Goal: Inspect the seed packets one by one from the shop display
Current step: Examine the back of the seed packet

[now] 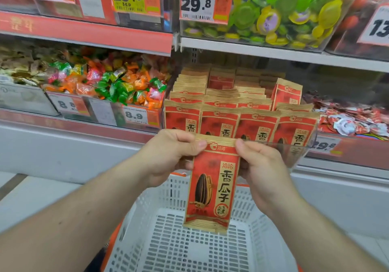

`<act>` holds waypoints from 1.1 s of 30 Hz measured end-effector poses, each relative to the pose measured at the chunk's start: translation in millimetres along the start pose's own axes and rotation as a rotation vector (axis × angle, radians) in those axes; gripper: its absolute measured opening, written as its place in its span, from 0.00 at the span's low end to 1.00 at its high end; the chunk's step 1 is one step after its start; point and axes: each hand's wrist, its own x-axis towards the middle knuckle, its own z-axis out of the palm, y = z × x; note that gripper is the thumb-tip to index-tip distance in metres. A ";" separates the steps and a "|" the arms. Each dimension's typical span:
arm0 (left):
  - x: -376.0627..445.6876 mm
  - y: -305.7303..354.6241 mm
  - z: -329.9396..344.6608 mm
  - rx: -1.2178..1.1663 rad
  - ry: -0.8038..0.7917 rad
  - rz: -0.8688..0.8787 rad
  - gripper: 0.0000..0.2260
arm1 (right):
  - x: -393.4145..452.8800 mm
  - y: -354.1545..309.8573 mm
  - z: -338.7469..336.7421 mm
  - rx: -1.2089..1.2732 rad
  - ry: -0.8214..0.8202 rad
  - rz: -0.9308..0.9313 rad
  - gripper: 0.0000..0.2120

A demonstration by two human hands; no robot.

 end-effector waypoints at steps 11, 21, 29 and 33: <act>4.5 -8.3 8.1 -0.078 0.075 0.013 0.06 | 7.9 3.4 -5.4 -0.073 -0.050 -0.018 0.14; 5.9 -10.2 3.5 -0.019 0.052 -0.006 0.17 | 2.9 5.1 -12.3 -0.197 -0.145 -0.035 0.07; 0.9 -12.5 4.9 0.021 -0.017 0.040 0.15 | 7.0 2.0 -21.0 -0.050 -0.236 0.063 0.11; 0.4 -11.7 2.0 -0.037 0.002 0.054 0.15 | 5.3 1.8 -25.4 -0.096 -0.330 0.078 0.18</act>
